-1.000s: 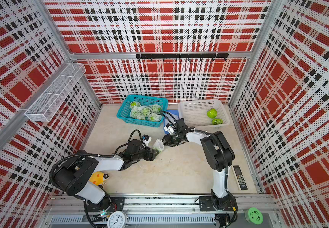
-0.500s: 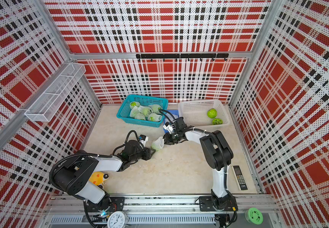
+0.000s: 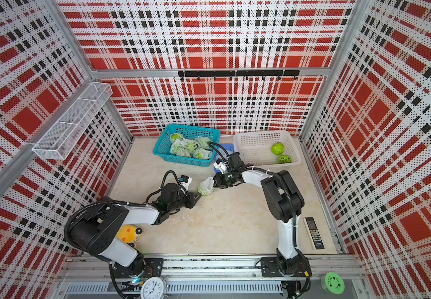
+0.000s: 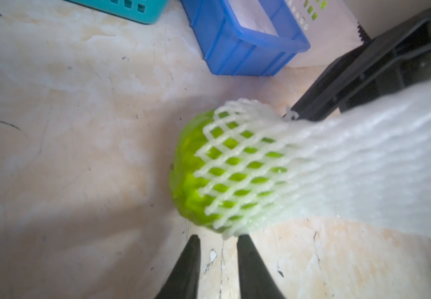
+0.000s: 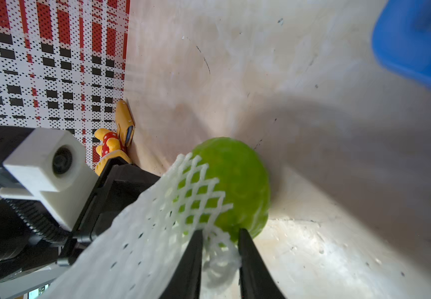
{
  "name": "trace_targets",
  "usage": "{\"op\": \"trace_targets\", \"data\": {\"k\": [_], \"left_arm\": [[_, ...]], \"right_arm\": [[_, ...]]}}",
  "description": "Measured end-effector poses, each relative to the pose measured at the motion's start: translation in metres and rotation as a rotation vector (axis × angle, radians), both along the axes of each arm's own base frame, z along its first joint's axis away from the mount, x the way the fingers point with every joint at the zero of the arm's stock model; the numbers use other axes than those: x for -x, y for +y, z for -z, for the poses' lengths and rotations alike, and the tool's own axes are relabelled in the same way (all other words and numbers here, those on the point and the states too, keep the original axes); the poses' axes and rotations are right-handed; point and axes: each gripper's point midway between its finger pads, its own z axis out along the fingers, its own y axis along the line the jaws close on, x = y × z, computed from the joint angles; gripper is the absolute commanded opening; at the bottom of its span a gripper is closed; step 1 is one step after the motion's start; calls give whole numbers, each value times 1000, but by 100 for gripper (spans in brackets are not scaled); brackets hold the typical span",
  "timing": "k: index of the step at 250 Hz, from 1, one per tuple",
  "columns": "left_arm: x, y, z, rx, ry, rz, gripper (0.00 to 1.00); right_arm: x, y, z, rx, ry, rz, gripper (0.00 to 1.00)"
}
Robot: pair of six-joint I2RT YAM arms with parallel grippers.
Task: Sleeve custard apples in foam nets
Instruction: Put on the foam net on the custard apple.
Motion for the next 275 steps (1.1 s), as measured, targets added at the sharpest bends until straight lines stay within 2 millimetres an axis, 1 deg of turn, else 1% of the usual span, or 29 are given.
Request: {"op": "trace_targets", "data": {"k": [35, 50, 97, 123, 151, 192, 221, 252, 275], "left_arm": [[-2, 1, -2, 11, 0, -8, 23], [-2, 2, -3, 16, 2, -14, 24], [-6, 7, -16, 59, -7, -44, 46], [-9, 11, -30, 91, -29, -63, 50], [-12, 13, -42, 118, -47, -74, 48], [-21, 8, -47, 151, -25, -69, 46], [-25, 3, -37, 164, 23, -65, 45], [-21, 1, -23, 171, 82, -59, 41], [-19, 0, -18, 175, 106, -56, 41]], "right_arm": [[-3, 0, -1, 4, -6, 7, 24], [-4, 1, -1, 6, -8, 8, 24], [-4, 2, -1, 9, -9, 8, 24], [-7, 3, -3, 9, -19, 11, 24], [-10, 5, -5, 8, -29, 12, 24], [-10, 8, -7, 10, -39, 8, 24], [-10, 10, -7, 14, -43, 7, 24], [-11, 11, -8, 18, -46, 10, 24], [-11, 12, -8, 20, -52, 12, 24]]}}
